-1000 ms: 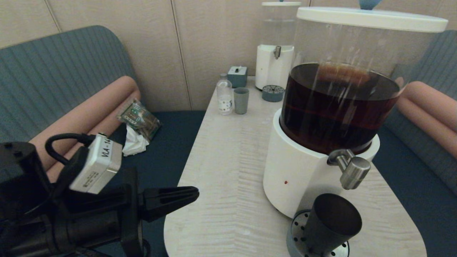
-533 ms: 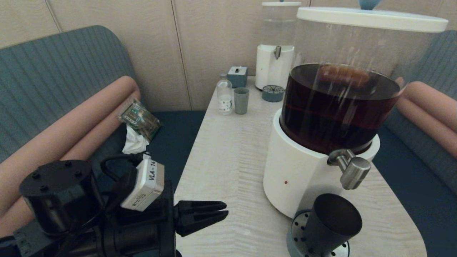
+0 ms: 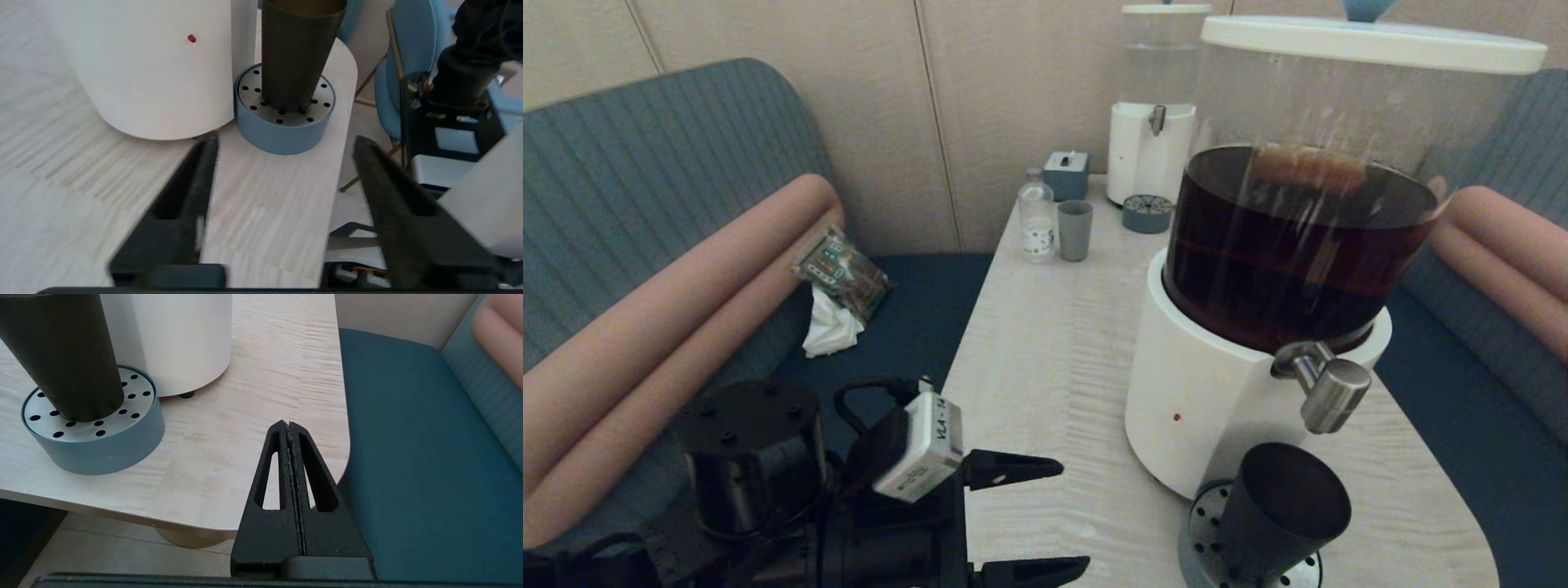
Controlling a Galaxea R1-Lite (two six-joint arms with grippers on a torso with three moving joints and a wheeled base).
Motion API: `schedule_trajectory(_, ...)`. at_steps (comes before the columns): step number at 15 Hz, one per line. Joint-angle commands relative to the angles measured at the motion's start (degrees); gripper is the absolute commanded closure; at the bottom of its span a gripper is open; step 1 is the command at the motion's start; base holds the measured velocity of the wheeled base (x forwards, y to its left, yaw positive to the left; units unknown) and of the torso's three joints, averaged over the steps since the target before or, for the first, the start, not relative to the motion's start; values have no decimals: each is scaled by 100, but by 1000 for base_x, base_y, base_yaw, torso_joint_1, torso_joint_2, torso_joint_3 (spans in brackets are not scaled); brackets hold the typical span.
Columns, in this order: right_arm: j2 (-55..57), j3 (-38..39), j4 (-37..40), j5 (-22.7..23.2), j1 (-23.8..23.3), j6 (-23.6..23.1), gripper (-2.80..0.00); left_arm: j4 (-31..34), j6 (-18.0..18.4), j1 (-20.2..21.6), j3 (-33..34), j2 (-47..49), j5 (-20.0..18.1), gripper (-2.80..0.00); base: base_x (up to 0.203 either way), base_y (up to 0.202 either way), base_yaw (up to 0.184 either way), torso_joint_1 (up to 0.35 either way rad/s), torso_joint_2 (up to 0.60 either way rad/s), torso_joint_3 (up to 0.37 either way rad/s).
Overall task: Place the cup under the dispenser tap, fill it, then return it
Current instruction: Place the cup next to the water dispenser
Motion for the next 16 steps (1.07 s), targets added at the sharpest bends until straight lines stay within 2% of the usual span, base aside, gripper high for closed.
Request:
schedule_trajectory(1, -29, 35, -3, 3, 1, -6, 0, -17, 82, -83, -229, 385, -19, -280, 0, 0, 0, 0, 0, 0)
schedule_trajectory(6, -29, 43, -3, 3, 1, -6, 0, 26, 94, -466, -1072, 1070, 35, -280, 0, 0, 0, 0, 0, 0)
schedule_trajectory(11, -29, 35, -2, 3, 1, -6, 0, 54, 12, -947, -1813, 1846, 305, -280, 0, 0, 0, 0, 0, 0)
schedule_trajectory(16, -31, 35, 1, 3, 1, -6, 0, 101, -38, -1125, -2294, 2315, 495, -280, 0, 0, 0, 0, 0, 0)
